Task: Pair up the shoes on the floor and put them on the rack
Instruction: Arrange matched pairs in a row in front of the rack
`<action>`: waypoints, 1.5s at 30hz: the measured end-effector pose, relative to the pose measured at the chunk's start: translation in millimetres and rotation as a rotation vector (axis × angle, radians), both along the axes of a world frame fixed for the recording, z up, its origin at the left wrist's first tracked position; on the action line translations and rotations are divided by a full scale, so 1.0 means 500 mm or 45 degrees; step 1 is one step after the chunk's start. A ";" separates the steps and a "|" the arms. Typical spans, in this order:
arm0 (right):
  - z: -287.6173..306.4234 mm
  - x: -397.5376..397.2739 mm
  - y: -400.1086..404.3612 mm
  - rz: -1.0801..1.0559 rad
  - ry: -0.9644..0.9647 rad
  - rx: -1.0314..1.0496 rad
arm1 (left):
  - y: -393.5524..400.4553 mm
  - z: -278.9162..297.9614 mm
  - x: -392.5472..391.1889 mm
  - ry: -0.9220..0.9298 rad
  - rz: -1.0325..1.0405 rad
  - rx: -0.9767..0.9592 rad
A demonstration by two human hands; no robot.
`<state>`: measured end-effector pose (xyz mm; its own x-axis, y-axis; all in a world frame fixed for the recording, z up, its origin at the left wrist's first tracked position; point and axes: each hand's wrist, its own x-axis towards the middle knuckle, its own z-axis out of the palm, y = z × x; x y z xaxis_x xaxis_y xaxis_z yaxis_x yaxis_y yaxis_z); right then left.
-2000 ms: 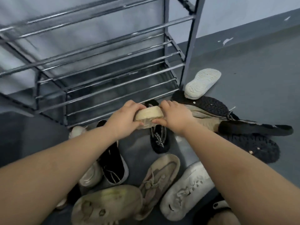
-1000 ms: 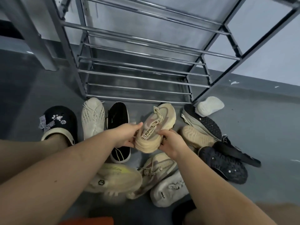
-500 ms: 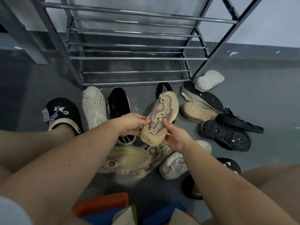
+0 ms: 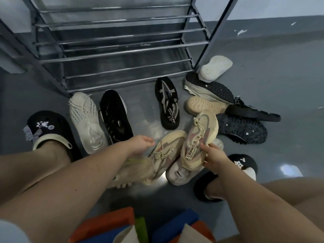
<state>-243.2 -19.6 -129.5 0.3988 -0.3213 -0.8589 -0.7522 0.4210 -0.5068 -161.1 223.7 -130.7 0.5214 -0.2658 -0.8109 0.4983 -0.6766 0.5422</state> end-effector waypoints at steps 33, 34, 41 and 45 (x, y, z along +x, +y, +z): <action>-0.031 -0.006 -0.029 -0.098 -0.013 0.072 | -0.090 -0.061 0.036 -0.152 0.501 -0.008; -0.027 -0.001 -0.019 -0.089 -0.030 0.068 | -0.080 -0.061 0.049 -0.144 0.620 -0.063; 0.002 0.068 0.073 -0.052 -0.199 0.076 | -0.019 -0.012 0.118 -0.132 1.133 -0.438; 0.032 0.105 0.112 0.065 -0.258 0.094 | 0.042 0.008 0.117 -0.174 1.205 -0.435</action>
